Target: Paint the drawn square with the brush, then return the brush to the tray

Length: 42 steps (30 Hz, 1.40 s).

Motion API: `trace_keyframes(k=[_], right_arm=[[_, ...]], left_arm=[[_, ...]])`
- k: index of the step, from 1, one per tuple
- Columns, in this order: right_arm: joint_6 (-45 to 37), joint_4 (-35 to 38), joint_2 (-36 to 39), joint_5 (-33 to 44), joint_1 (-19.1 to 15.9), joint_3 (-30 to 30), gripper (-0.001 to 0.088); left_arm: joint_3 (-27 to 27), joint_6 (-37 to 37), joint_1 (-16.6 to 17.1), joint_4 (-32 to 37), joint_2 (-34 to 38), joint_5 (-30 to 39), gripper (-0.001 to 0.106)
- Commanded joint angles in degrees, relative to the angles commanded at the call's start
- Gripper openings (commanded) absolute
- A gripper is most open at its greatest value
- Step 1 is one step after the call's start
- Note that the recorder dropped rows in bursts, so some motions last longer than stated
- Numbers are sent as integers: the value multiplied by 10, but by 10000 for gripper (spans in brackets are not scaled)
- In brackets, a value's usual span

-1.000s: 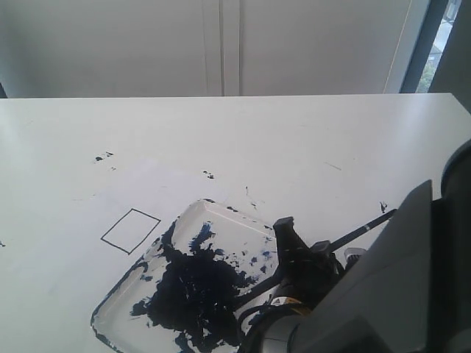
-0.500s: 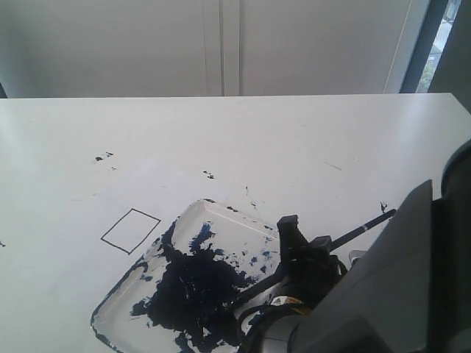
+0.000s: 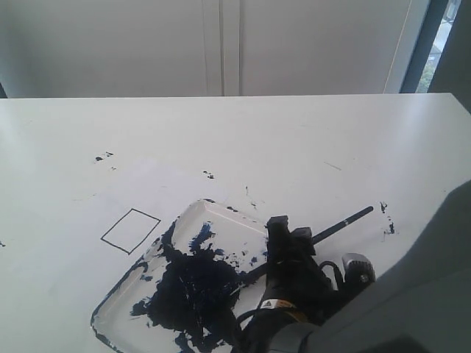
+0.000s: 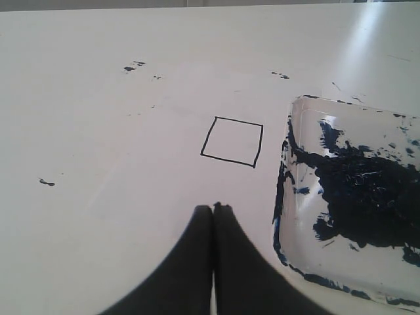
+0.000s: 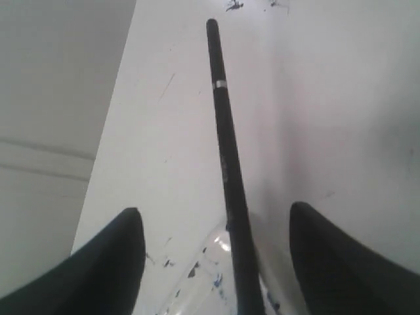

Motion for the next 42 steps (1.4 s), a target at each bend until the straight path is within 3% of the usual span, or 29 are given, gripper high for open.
trace_keyframes(k=[4, 8, 12, 15, 18, 26, 34, 39, 42], right_arm=[[-187, -3, -35, 0, 7, 0, 603], [-424, -93, -78, 0, 14, -2, 602], [-713, -188, -126, 0, 16, -15, 549], [-948, -190, -164, 0, 16, -36, 504], [-1109, -161, -198, 47, 16, -56, 485], [-1398, 0, -272, 140, -10, -63, 485], [-1516, 0, -305, 146, -49, -58, 440], [-1587, 0, -305, 134, -91, -58, 440], [-1587, 0, -305, 133, -125, -57, 440]], left_arm=[[0, 0, 0, 0, 0, 0, 0], [0, 0, 0, 0, 0, 0, 0], [0, 0, 0, 0, 0, 0, 0], [0, 0, 0, 0, 0, 0, 0], [0, 0, 0, 0, 0, 0, 0], [0, 0, 0, 0, 0, 0, 0], [0, 0, 0, 0, 0, 0, 0], [0, 0, 0, 0, 0, 0, 0], [0, 0, 0, 0, 0, 0, 0]])
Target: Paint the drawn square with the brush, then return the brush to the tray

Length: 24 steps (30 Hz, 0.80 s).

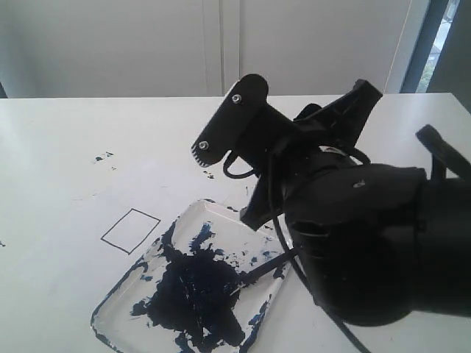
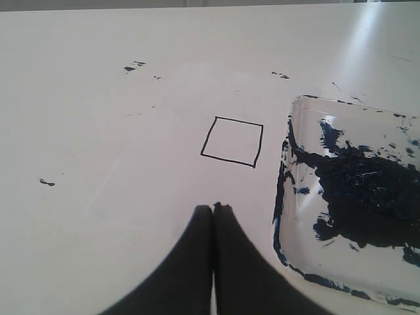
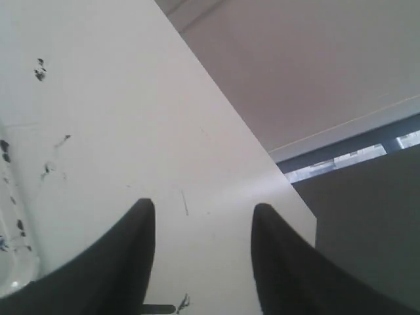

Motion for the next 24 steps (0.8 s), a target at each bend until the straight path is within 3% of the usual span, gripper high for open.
trace_keyframes(k=[5, 8, 14, 24], right_arm=[[0, 0, 33, 20, -79, 23, 439], [0, 0, 63, 37, -112, 42, 394], [0, 0, 73, 135, -117, 61, 382], [0, 0, 106, 151, -122, 108, 382]], left_arm=[[0, 0, 0, 0, 0, 0, 0], [0, 0, 0, 0, 0, 0, 0], [0, 0, 0, 0, 0, 0, 0], [0, 0, 0, 0, 0, 0, 0]])
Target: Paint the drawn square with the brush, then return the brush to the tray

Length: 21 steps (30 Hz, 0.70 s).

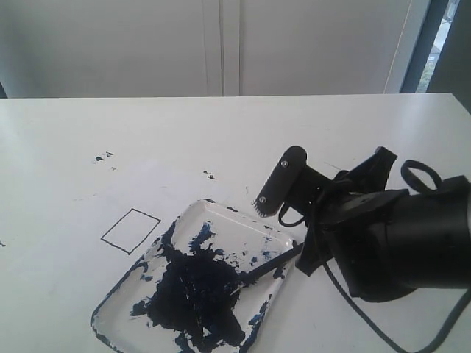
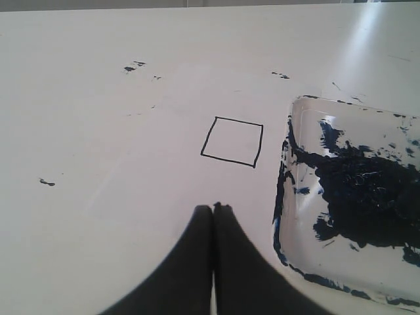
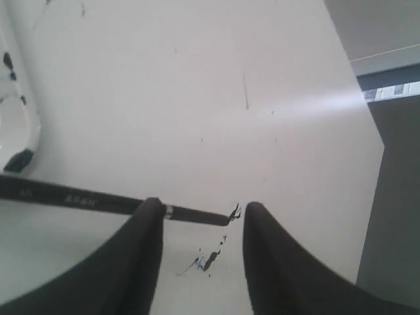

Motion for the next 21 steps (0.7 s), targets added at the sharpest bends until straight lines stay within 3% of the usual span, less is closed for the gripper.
trace_keyframes(k=[4, 7, 10, 11, 21], right_arm=[[0, 0, 13, 3, 0, 6, 400], [0, -1, 13, -2, 0, 6, 538], [0, -7, 13, -4, 0, 5, 735], [0, -7, 13, -7, 0, 5, 750], [0, -24, 14, 48, -21, 5, 614]], left_arm=[[0, 0, 0, 0, 0, 0, 0], [0, 0, 0, 0, 0, 0, 0], [0, 0, 0, 0, 0, 0, 0], [0, 0, 0, 0, 0, 0, 0], [0, 0, 0, 0, 0, 0, 0]])
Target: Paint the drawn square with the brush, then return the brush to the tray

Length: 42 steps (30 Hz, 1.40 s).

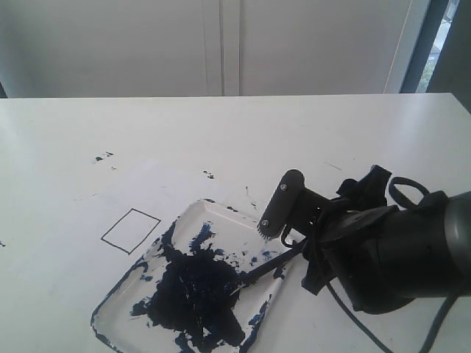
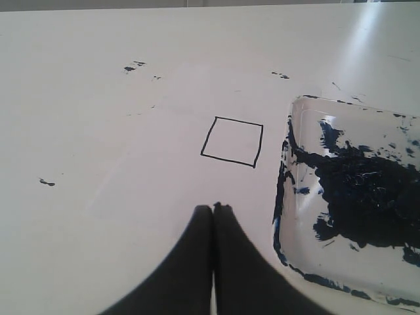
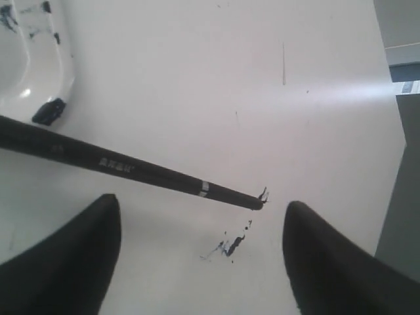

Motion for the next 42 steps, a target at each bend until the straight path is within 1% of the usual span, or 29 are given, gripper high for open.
trace_keyframes(k=[5, 11, 18, 24, 33, 36, 38, 39, 40, 41, 42], right_arm=[[0, 0, 18, 3, -14, 0, 563], [0, -5, 45, 27, -14, 0, 562], [0, -55, 50, 41, -14, 0, 562], [0, -58, 56, 62, -14, 0, 562], [0, -94, 100, 72, -14, 0, 561], [0, -103, 101, 78, -14, 0, 524], [0, -105, 101, 86, -14, 0, 473], [0, -105, 101, 89, -14, 0, 442], [0, -105, 101, 98, -14, 0, 380], [0, -104, 101, 103, -14, 0, 358], [0, -103, 101, 111, -14, 0, 314]], left_arm=[[0, 0, 0, 0, 0, 0, 0], [0, 0, 0, 0, 0, 0, 0], [0, 0, 0, 0, 0, 0, 0], [0, 0, 0, 0, 0, 0, 0], [0, 0, 0, 0, 0, 0, 0], [0, 0, 0, 0, 0, 0, 0], [0, 0, 0, 0, 0, 0, 0], [0, 0, 0, 0, 0, 0, 0], [0, 0, 0, 0, 0, 0, 0], [0, 0, 0, 0, 0, 0, 0], [0, 0, 0, 0, 0, 0, 0]])
